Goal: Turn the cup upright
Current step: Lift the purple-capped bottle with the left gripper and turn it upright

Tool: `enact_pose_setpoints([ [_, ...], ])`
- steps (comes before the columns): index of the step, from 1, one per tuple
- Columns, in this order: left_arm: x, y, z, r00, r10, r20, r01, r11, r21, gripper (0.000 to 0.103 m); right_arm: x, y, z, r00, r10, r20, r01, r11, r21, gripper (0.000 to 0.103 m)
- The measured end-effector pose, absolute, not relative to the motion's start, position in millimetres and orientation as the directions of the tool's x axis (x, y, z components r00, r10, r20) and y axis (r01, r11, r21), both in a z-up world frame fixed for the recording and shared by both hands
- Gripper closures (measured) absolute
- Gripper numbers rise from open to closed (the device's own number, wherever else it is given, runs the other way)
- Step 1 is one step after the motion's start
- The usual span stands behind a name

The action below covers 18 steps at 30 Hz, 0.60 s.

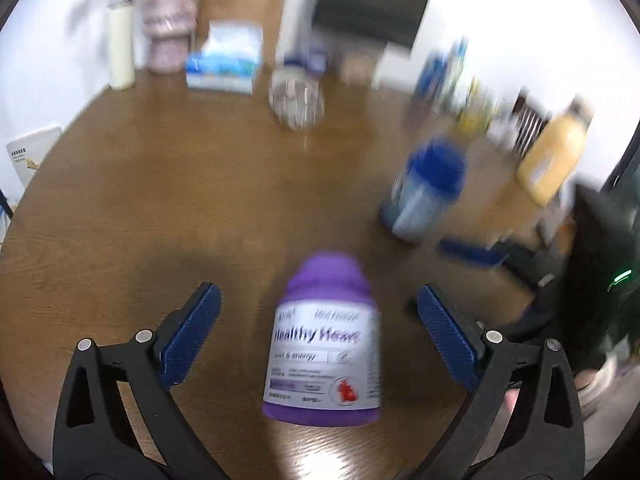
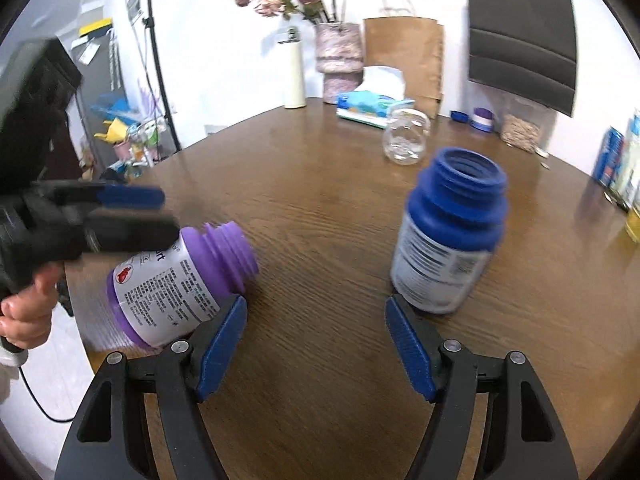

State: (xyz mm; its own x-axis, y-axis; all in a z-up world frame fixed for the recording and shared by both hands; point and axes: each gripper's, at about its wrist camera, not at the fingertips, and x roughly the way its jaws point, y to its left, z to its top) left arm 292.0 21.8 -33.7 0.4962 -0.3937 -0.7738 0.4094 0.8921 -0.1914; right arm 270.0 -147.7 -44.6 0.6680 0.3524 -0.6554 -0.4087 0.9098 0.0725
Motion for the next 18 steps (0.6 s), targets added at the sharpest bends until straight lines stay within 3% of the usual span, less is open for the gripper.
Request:
enact_pose_setpoints([
  [1,297,13,-45,0.461,-0.326,-0.825,0.409,0.903,-0.129,0.012,268,-151,-45,0.669,0.348,-0.657,-0.401,0.913,0.076,0.026],
  [3,303,1,-63,0.368,-0.271,-0.889,0.435,0.896,-0.093,0.040,267,-157,-47,0.663,0.345,-0.664,-0.387,0.918,0.091,0.026],
  [8,303,-19,-69,0.329,-0.221,-0.918,0.489,0.872,-0.034,0.044,265,-162,-44,0.668,0.352,-0.655,-0.389,0.916,0.096,0.026],
  [10,303,-21,-62,0.402,-0.217,-0.889,0.477,0.879,0.001,0.044,265,-163,-40,0.673,0.367,-0.643,-0.394,0.913,0.109,0.026],
  [16,313,-9,-8,0.737,-0.196,-0.647,0.318,0.945,0.076,0.044,272,-179,7,0.665,0.574,-0.477,-0.490,0.818,0.301,0.026],
  [18,321,-5,1,0.781,-0.200,-0.592,0.268,0.963,0.028,0.044,284,-177,25,0.649,0.623,-0.437,-0.527,0.782,0.332,0.022],
])
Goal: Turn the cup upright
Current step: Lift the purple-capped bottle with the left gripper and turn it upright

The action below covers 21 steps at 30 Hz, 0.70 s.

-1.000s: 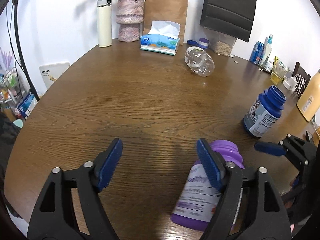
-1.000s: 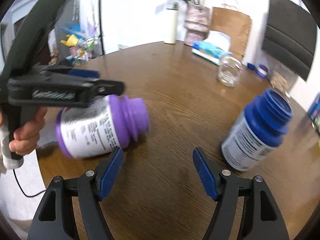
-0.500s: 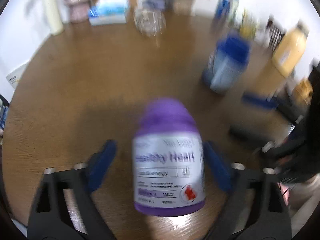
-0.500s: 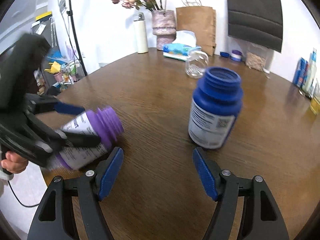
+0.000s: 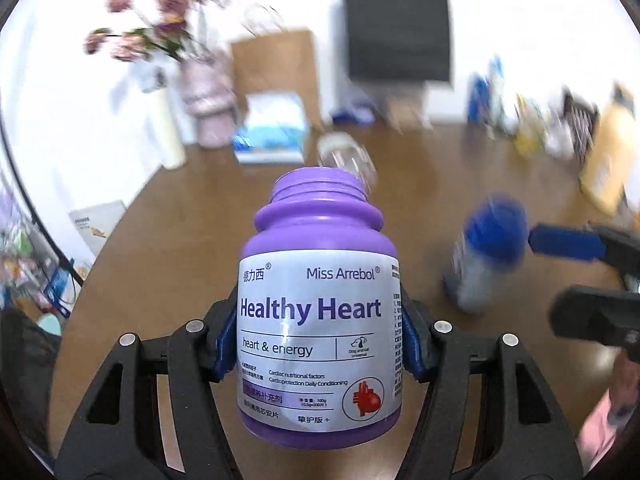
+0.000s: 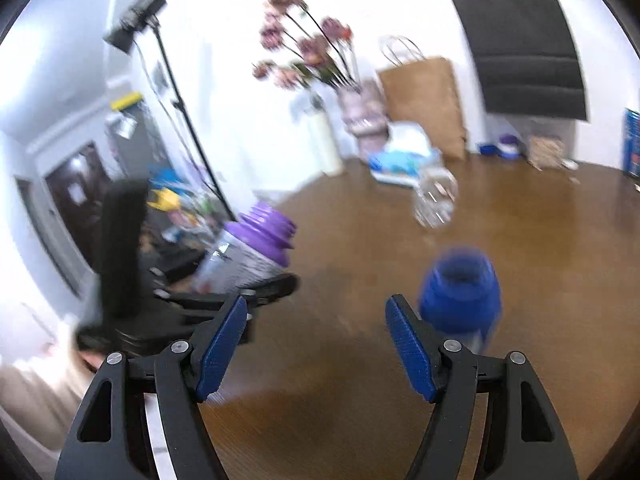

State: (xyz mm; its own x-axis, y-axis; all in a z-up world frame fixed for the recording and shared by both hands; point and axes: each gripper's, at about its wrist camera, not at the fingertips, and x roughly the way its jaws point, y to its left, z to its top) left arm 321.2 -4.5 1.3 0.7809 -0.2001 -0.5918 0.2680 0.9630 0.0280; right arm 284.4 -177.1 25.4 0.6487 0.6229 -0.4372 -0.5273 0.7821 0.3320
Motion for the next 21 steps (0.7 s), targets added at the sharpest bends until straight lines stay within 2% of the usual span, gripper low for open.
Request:
enact_pose_setpoints([
  [2,330,-1,10,0.808,-0.234,-0.540,0.253,0.967,-0.040,0.044,302,-176,42,0.636,0.653,-0.411,-0.545,0.757,0.359,0.022],
  [4,339,-3,19,0.834,-0.249,-0.492,0.257,0.965,-0.053,0.044,321,-175,57,0.613,0.693,-0.379,-0.566,0.720,0.402,0.022],
  [7,347,-4,34,0.864,-0.248,-0.438,0.267,0.964,-0.018,0.044,350,-171,73,0.561,0.747,-0.357,-0.589,0.663,0.461,0.022],
  [12,361,1,47,0.911,-0.227,-0.344,0.257,0.965,0.043,0.044,408,-139,87,0.441,0.807,-0.392,-0.627,0.590,0.509,0.022],
  [14,360,1,47,0.922,-0.230,-0.312,0.263,0.962,0.069,0.044,432,-128,82,0.345,0.851,-0.397,-0.616,0.524,0.588,0.022],
  [17,356,0,43,0.942,-0.215,-0.257,0.250,0.962,0.110,0.044,460,-115,68,0.211,0.910,-0.356,-0.588,0.409,0.697,0.021],
  [20,363,5,36,0.945,-0.216,-0.247,0.242,0.967,0.080,0.043,473,-112,61,0.209,0.921,-0.329,-0.568,0.388,0.726,0.030],
  [21,362,6,34,0.948,-0.211,-0.239,0.234,0.969,0.072,0.040,473,-110,60,0.220,0.913,-0.343,-0.574,0.405,0.712,0.036],
])
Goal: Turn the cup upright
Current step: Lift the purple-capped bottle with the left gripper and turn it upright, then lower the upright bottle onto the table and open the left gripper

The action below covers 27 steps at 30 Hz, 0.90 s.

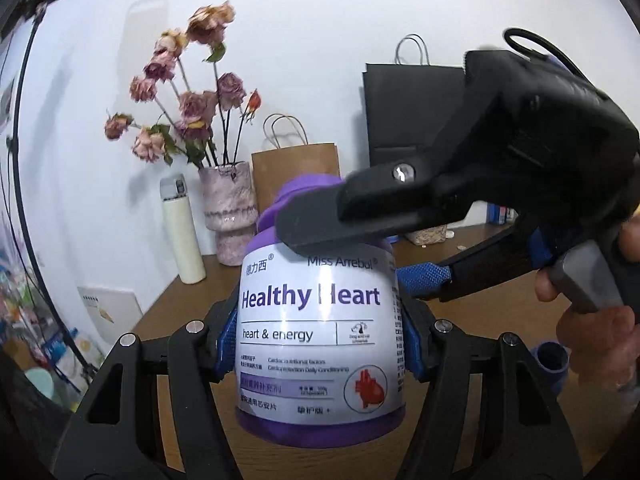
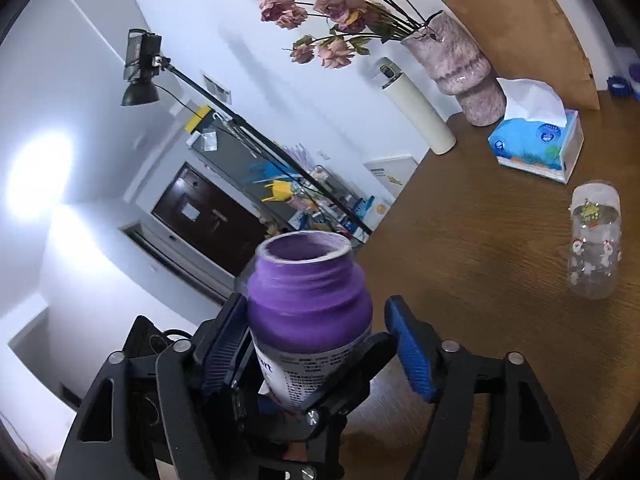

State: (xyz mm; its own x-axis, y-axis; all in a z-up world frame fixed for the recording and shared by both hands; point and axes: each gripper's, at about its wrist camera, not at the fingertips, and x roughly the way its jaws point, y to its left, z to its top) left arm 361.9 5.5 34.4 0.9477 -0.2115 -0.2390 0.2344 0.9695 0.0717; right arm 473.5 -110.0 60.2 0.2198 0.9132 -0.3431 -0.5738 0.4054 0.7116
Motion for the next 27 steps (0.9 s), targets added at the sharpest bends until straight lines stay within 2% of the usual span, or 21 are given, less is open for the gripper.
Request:
enact_pose_setpoints([
  [1,363,6,33,0.944,-0.219,-0.248,0.242,0.968,0.065,0.039,471,-108,61,0.240,0.896,-0.373,-0.587,0.440,0.680,0.036],
  [2,366,6,32,0.934,-0.234,-0.269,0.258,0.965,0.055,0.031,466,-103,63,0.270,0.868,-0.416,-0.620,0.487,0.615,0.036],
  [3,370,6,31,0.920,-0.262,-0.292,0.285,0.958,0.037,0.027,457,-94,68,0.346,0.806,-0.481,-0.660,0.573,0.485,0.036],
  [4,374,8,29,0.900,-0.303,-0.315,0.321,0.947,0.008,0.028,451,-90,70,0.400,0.758,-0.515,-0.674,0.625,0.395,0.036],
  [6,383,10,26,0.873,-0.339,-0.352,0.348,0.937,-0.039,0.041,443,-84,70,0.452,0.705,-0.547,-0.688,0.665,0.289,0.036],
  [10,400,7,15,0.841,-0.371,-0.395,0.362,0.927,-0.099,0.043,437,-80,60,0.542,0.649,-0.535,-0.703,0.698,0.136,0.036],
  [13,402,1,10,0.839,-0.371,-0.399,0.356,0.928,-0.113,0.043,433,-88,51,0.564,0.652,-0.507,-0.702,0.702,0.120,0.035],
  [20,368,0,14,0.849,-0.398,-0.347,0.370,0.917,-0.148,0.043,389,-102,55,0.634,0.659,-0.405,-0.678,0.725,0.119,0.035],
  [23,361,1,0,0.811,-0.422,-0.405,0.377,0.907,-0.189,0.043,370,-110,48,0.607,0.699,-0.378,-0.700,0.696,0.161,0.036],
  [25,359,-3,-12,0.797,-0.380,-0.469,0.345,0.924,-0.162,0.043,375,-108,29,0.588,0.673,-0.449,-0.673,0.715,0.190,0.037],
  [27,355,-5,-23,0.779,-0.372,-0.505,0.334,0.927,-0.168,0.043,373,-109,17,0.567,0.671,-0.478,-0.667,0.714,0.212,0.038],
])
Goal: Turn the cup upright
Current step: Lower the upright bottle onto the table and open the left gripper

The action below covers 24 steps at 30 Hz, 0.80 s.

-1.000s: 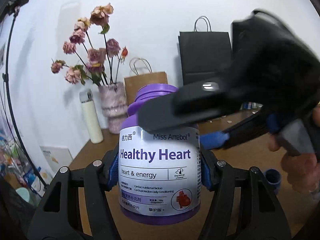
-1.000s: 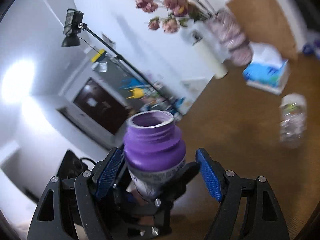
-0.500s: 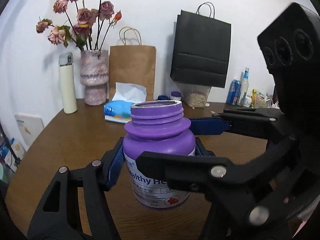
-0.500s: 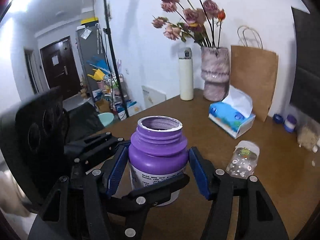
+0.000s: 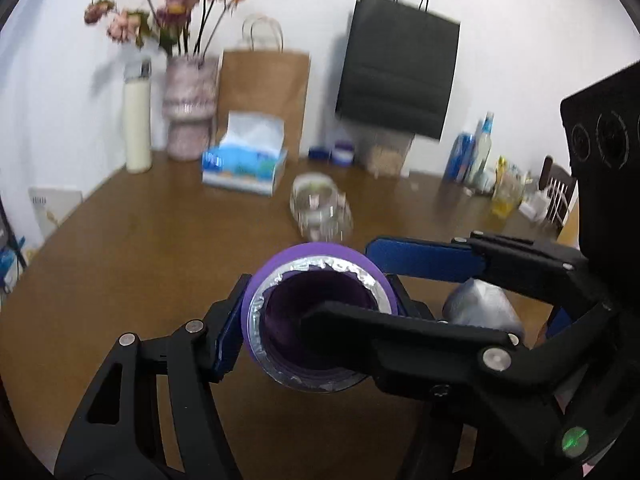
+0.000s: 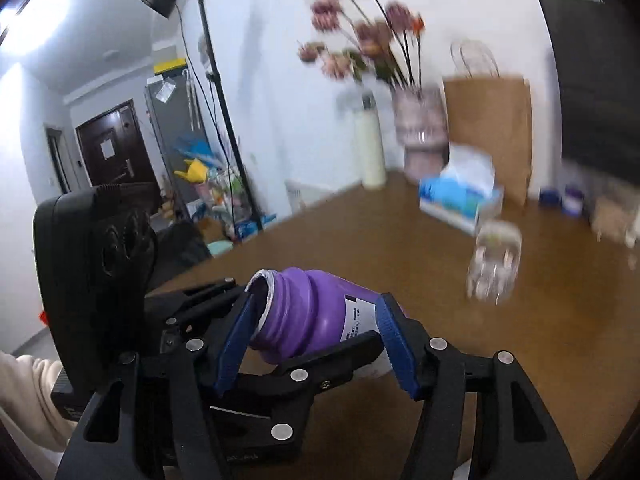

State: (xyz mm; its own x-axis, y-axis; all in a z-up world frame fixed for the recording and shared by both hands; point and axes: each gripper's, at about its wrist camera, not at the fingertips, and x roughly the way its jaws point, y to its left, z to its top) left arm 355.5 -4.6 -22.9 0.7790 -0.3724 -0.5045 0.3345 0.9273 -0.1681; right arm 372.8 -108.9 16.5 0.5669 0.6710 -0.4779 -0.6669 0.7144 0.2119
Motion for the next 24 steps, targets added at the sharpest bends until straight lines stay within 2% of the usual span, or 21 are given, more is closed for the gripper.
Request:
enact_pose_setpoints([
  [3,352,-7,-33,0.746,-0.361,-0.560,0.324,0.931,-0.168,0.043,368,-108,6,0.540,0.672,-0.507,-0.681,0.702,0.207,0.047],
  [9,340,-23,-41,0.685,-0.348,-0.640,0.383,0.919,-0.090,0.043,357,-116,-6,0.514,0.667,-0.539,-0.668,0.706,0.236,0.049],
  [14,327,-40,-45,0.678,-0.342,-0.650,0.450,0.893,0.000,0.041,348,-140,-17,0.518,0.682,-0.516,-0.605,0.719,0.343,0.049],
  [20,335,-48,-48,0.648,-0.370,-0.666,0.472,0.881,-0.030,0.034,355,-185,-27,0.571,0.676,-0.466,-0.459,0.733,0.501,0.049],
  [24,335,-55,-48,0.656,-0.361,-0.662,0.468,0.884,-0.019,0.035,357,-193,-23,0.588,0.662,-0.465,-0.447,0.745,0.496,0.049],
])
